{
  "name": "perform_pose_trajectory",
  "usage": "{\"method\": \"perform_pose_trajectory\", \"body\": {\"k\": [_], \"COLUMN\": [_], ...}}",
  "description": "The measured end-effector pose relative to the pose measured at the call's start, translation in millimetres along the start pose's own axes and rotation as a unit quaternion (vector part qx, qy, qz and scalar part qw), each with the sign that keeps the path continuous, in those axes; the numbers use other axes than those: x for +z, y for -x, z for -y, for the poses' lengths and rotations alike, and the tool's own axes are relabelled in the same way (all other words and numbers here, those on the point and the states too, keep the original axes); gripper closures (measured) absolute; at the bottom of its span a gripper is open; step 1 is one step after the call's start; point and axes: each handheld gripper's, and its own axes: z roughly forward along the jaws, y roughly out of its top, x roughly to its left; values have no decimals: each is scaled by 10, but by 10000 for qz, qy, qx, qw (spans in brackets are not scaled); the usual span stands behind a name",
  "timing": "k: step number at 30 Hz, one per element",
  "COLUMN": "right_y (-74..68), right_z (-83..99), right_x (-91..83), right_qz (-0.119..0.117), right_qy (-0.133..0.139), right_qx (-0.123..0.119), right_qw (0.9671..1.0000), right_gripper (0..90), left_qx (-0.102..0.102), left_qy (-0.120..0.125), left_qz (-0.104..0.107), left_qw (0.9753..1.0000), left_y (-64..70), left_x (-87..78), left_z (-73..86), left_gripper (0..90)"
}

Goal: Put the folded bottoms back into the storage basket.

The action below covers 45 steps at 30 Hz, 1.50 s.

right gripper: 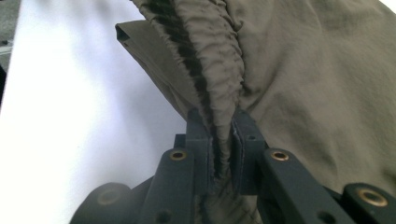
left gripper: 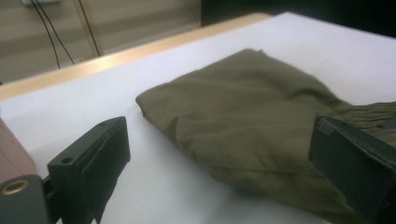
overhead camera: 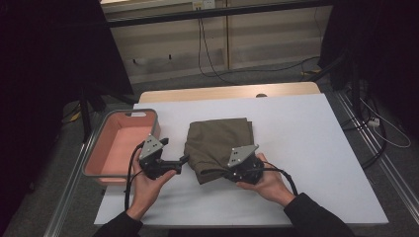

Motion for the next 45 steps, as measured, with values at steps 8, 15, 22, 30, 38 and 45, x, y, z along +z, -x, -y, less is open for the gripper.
{"method": "perform_pose_trajectory", "body": {"k": [8,15,22,30,38,45], "right_y": [-121,-223,-256,-268,-255,-261], "right_z": [14,-6,-9,-1,14,21], "right_x": [-30,-36,-25,27,32,28], "right_qz": [-67,-132,-198,-212,-253,-229], "right_qy": [4,35,75,22,46,61], "right_qx": [-80,-107,-139,-155,-111,-112], "right_qw": [9999,9998,9997,9997,9996,9997], "right_gripper": [794,794,794,793,793,793], "left_qx": [-169,-214,-333,-490,-631,-867], "left_qy": [-172,-444,-725,-865,-1273,-1447], "left_qz": [-58,-11,56,6,63,126], "left_qw": [9997,9988,9968,9950,9898,9856], "left_y": [-129,-175,-326,-528,-631,-665], "left_x": [236,536,844,1167,1379,1381], "left_z": [-48,-76,-165,-116,-78,-37], "left_gripper": [55,58,57,143,236,352]}}
